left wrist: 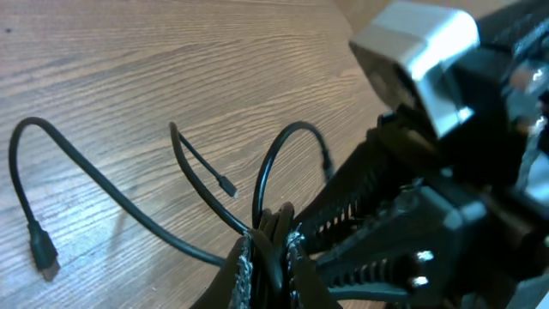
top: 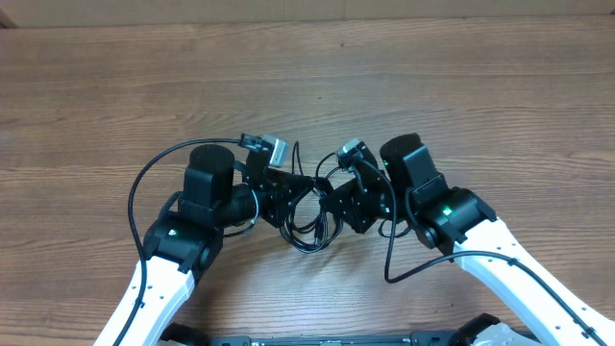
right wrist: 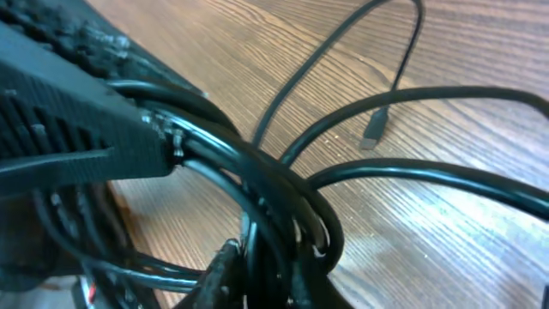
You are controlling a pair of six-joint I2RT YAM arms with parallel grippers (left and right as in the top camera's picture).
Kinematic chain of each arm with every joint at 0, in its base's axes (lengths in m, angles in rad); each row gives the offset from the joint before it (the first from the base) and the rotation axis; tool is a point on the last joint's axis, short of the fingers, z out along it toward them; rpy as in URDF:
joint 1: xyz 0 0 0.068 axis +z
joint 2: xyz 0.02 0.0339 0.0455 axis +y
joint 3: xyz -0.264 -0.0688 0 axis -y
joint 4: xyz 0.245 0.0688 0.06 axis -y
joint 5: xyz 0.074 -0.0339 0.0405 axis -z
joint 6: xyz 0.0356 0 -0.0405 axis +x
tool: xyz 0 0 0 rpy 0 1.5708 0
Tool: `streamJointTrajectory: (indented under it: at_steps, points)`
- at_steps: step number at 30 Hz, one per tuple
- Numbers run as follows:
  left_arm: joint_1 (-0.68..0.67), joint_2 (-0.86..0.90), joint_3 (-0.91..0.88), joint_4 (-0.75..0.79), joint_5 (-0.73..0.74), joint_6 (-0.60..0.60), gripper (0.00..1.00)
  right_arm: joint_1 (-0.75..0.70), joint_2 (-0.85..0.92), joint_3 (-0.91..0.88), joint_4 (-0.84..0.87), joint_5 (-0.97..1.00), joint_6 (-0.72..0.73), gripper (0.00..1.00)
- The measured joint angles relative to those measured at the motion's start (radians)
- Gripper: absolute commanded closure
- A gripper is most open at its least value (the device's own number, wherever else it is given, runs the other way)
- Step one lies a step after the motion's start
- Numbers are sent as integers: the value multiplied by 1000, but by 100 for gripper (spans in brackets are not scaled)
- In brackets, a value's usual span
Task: Untangle cables
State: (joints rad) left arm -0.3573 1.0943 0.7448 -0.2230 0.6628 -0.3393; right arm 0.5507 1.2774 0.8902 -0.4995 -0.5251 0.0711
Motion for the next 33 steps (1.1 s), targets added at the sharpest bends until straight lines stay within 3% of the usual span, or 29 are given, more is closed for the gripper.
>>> streamJointTrajectory:
  at_steps: [8,15,25,33]
  points:
    - [-1,0,-1,5,-39,-143,96,47,0,0,-37,37,12,96]
    - [-17,-1,-1,-113,-248,-255,96,19,-1,0,-69,-146,-2,96]
    - [-8,-4,2,-242,-551,-382,96,-140,-84,0,-53,-490,-84,96]
    - [-7,-3,1,-272,-657,-391,96,-306,-89,0,-41,-526,-84,96]
